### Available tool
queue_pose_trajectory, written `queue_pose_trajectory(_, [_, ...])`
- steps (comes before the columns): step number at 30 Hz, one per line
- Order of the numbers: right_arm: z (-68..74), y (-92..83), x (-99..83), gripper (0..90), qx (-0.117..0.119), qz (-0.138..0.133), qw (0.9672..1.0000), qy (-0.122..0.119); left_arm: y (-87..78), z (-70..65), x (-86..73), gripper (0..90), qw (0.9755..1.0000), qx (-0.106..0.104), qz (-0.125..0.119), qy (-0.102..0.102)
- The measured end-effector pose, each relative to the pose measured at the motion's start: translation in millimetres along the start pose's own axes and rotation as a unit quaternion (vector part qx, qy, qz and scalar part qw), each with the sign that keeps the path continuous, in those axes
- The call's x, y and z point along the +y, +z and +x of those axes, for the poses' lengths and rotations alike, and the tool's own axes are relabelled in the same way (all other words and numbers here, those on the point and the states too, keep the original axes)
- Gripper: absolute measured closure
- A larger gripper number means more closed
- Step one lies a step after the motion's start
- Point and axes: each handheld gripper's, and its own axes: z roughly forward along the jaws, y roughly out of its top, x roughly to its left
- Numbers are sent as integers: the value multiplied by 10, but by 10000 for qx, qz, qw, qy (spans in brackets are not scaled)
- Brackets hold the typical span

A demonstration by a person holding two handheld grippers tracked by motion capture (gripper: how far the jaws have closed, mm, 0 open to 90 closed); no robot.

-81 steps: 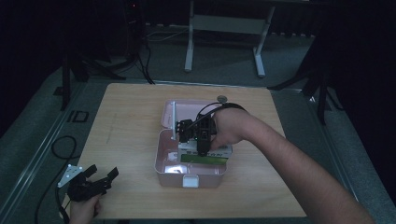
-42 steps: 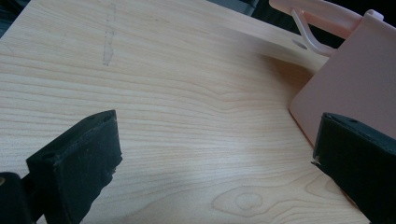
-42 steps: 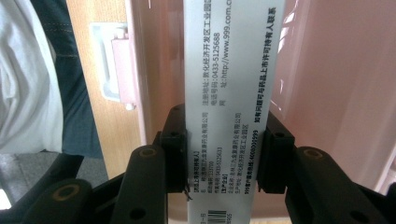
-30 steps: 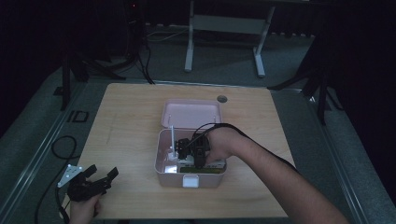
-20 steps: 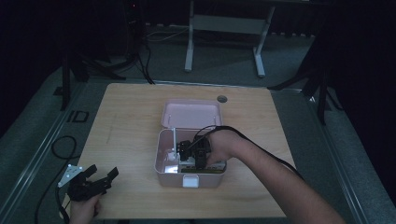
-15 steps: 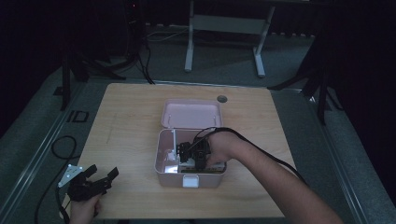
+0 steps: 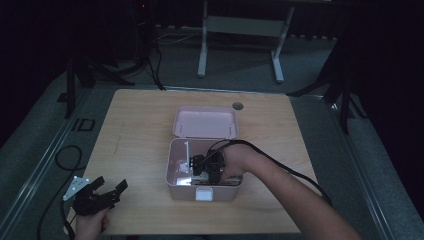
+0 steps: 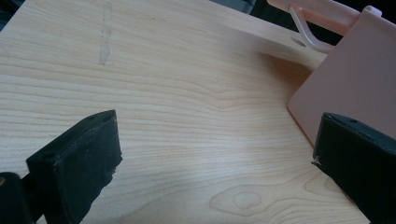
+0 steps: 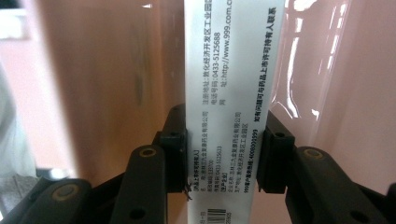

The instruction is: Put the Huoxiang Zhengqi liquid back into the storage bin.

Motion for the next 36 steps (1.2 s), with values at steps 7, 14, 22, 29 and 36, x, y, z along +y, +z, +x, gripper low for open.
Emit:
queue_pose_trajectory(7, [-63,53,-1,616,64,-27,9999,74,-3,-2,2,12,10000,-9,0,1])
queue_pose_trajectory(14, [-48,75,23,613,48,-33,10000,25,-4,-3,3,12,10000,-8,-12,-11])
queue_pose_trajectory(22, [-48,74,23,609,47,-27,10000,3,-4,-1,4,12,10000,-10,-18,-22])
queue_pose_trajectory(29, [-68,40,24,440,63,23,9999,121,-7,0,6,12,10000,-4,-26,-25])
queue_pose_trajectory(36, [-120,-310,-160,226,-212,-530,9980,262,-7,0,5,12,10000,-11,-30,-29])
